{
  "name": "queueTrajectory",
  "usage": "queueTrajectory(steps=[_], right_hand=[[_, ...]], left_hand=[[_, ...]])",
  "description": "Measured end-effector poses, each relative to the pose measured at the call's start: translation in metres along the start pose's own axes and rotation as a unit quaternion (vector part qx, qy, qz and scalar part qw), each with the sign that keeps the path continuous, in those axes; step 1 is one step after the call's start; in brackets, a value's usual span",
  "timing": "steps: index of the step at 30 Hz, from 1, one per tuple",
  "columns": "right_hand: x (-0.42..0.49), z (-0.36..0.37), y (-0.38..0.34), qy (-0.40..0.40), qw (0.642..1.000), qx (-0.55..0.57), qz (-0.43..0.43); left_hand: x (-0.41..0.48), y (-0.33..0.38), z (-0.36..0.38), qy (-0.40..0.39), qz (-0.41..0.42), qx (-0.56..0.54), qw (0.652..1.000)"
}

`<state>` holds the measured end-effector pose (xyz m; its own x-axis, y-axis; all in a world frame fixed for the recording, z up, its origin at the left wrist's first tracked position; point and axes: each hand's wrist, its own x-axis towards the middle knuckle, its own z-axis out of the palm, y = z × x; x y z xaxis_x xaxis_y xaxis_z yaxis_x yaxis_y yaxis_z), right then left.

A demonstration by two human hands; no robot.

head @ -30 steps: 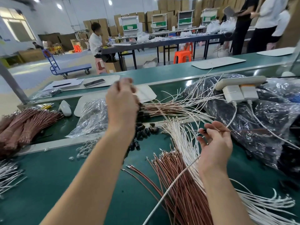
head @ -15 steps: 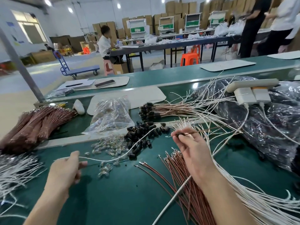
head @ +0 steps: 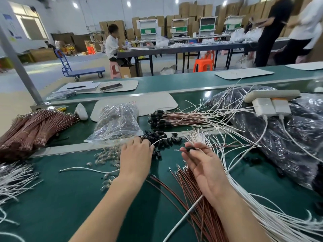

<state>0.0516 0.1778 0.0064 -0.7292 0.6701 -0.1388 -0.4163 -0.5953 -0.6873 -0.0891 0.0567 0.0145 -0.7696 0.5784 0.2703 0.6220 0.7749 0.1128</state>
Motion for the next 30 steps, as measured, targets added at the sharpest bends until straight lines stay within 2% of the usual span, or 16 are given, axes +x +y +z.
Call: queueTrajectory(steps=[2,6,10,13,15,18,20,25,30], right_hand=[[0.001,-0.001,0.000,0.009,1.000,0.009,-0.002],[0.002,-0.002,-0.001,0.027,1.000,0.015,-0.005],[0.001,-0.002,0.000,0.036,0.999,0.009,-0.002],[0.000,-0.003,0.000,0.028,1.000,0.006,0.003],[0.000,-0.004,0.000,0.023,1.000,-0.003,0.000],[0.001,-0.005,0.000,0.013,1.000,-0.021,-0.003],[0.001,-0.004,0.001,0.007,0.999,-0.036,-0.005],[-0.002,-0.002,0.000,-0.021,0.998,-0.067,0.001],[-0.002,-0.003,-0.002,-0.026,0.997,-0.064,0.020]], left_hand=[[-0.001,0.000,0.006,0.011,0.008,-0.008,1.000],[-0.007,-0.008,0.008,0.056,-0.002,-0.104,0.993],[-0.010,-0.006,0.011,-0.017,0.014,-0.035,0.999],[-0.008,-0.004,0.011,-0.011,0.013,-0.035,0.999],[-0.011,-0.007,0.008,0.028,0.024,-0.096,0.995],[-0.032,-0.014,0.002,0.086,0.051,-0.272,0.957],[-0.052,-0.019,0.003,0.100,0.070,-0.313,0.942],[-0.074,-0.028,0.010,0.109,0.084,-0.333,0.933],[-0.073,-0.028,0.012,0.109,0.104,-0.308,0.939]])
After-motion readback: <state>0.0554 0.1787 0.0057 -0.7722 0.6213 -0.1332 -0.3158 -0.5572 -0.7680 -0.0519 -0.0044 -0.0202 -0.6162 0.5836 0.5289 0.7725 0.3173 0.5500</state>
